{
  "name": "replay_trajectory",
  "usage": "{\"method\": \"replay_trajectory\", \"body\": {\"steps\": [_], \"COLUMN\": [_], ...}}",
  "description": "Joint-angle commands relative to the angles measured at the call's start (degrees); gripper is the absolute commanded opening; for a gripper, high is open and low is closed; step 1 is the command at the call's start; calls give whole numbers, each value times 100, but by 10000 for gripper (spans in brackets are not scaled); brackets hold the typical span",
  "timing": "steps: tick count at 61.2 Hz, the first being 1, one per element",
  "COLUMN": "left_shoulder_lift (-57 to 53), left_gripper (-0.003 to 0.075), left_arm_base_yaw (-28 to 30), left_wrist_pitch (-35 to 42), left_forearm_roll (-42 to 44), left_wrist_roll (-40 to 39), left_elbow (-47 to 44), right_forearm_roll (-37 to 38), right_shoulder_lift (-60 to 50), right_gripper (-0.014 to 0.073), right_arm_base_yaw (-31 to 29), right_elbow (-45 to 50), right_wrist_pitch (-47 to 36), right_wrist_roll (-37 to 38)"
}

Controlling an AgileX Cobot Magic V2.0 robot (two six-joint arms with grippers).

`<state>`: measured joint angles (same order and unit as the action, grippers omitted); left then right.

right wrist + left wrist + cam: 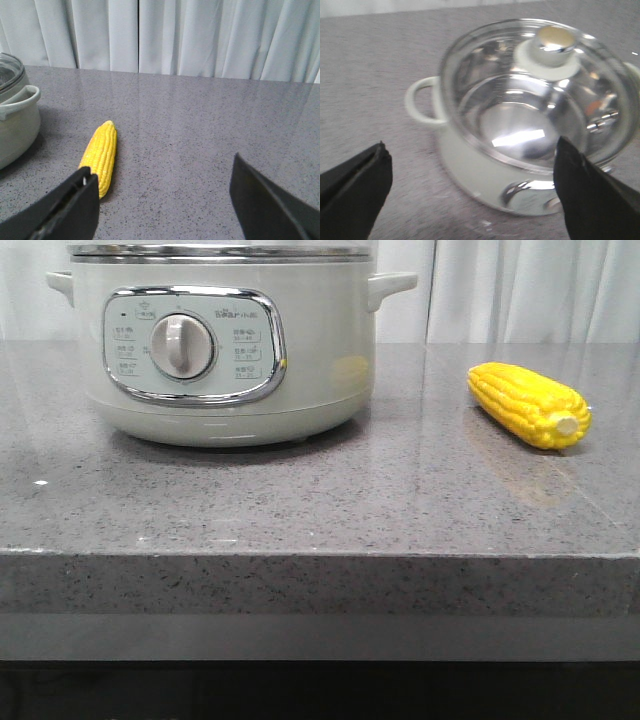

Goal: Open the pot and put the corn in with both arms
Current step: 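Grasp the glass lid knob with the left gripper, then lift the glass lid off the pot with the left gripper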

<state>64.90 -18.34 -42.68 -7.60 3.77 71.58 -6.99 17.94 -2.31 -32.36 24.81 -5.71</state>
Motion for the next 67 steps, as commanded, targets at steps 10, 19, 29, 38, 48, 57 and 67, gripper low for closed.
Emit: {"method": "replay_trajectory", "body": {"steps": [10,19,29,38,48,57,67], "left_shoulder_lift": [1374,2139,2774,3272,3528,3567,3567], "left_gripper": [638,638,638,638,638,638,637], "left_arm_base_yaw": [-494,-656,-698,-698,-698,-698,-698], "left_wrist_pitch": [-592,-986,-1002,-1002,-946,-935,-955], "left_forearm_roll": [-367,-367,-367,-357,-333,-322,-299], "left_wrist_roll": [9,19,19,19,19,22,22], "left_elbow": [2176,3159,3743,4109,4178,4178,4178], "right_forearm_roll": [46,46,46,46,46,46,46], "right_shoulder_lift": [112,112,112,112,112,112,112], "right_gripper": [559,559,559,559,559,559,559], "right_arm_base_yaw": [-26,-26,-26,-26,-26,-26,-26], "right_elbow": [-153,-153,-153,-153,-153,-153,-153], "right_wrist_pitch": [-419,-419,-419,-419,-419,-419,-444], "right_wrist_roll": [-10,-10,-10,-10,-10,-10,-10]}}
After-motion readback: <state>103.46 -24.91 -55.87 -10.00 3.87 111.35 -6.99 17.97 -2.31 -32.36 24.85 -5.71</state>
